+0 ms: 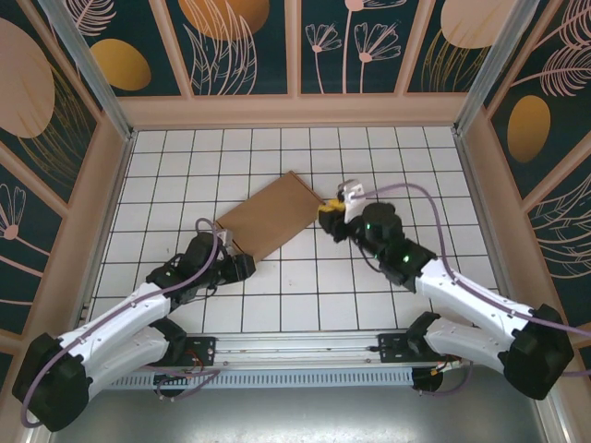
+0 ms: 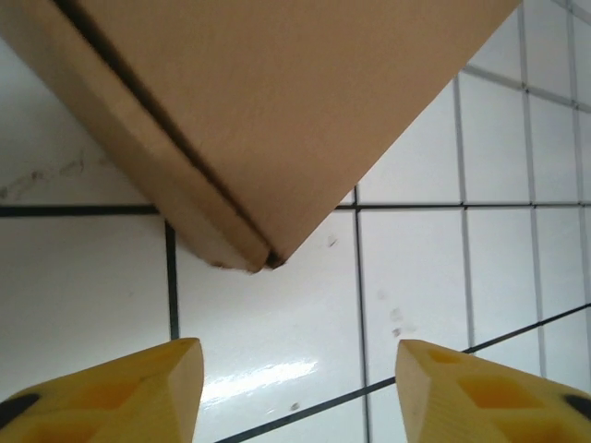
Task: Fold the paper box
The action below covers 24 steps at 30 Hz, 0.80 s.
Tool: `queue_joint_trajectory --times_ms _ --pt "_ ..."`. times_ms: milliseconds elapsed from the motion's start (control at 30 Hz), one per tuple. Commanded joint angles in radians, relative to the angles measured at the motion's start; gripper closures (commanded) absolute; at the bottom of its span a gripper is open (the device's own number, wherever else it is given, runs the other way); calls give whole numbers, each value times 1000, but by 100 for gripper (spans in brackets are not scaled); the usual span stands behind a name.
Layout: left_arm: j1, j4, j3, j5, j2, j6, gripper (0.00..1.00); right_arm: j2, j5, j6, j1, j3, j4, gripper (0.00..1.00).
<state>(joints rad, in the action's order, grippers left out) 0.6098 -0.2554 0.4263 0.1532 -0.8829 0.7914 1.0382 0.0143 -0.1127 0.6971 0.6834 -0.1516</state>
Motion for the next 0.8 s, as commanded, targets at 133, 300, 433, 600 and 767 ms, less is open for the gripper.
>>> queue_joint_trajectory --times_ms 133,300,433,600,767 --pt "-32 31 66 -171 21 109 38 362 -296 -26 -186 314 213 52" --pt "-153 205 -49 -93 -2 212 42 622 -383 -9 -252 490 253 43" --pt "-171 334 -113 -75 -37 244 42 758 -463 -10 -280 554 233 37" --pt "-189 356 -118 -100 -109 218 42 871 -515 -4 -274 607 210 35" --pt "-208 390 -121 -140 -192 185 44 954 -425 35 -254 663 254 35"
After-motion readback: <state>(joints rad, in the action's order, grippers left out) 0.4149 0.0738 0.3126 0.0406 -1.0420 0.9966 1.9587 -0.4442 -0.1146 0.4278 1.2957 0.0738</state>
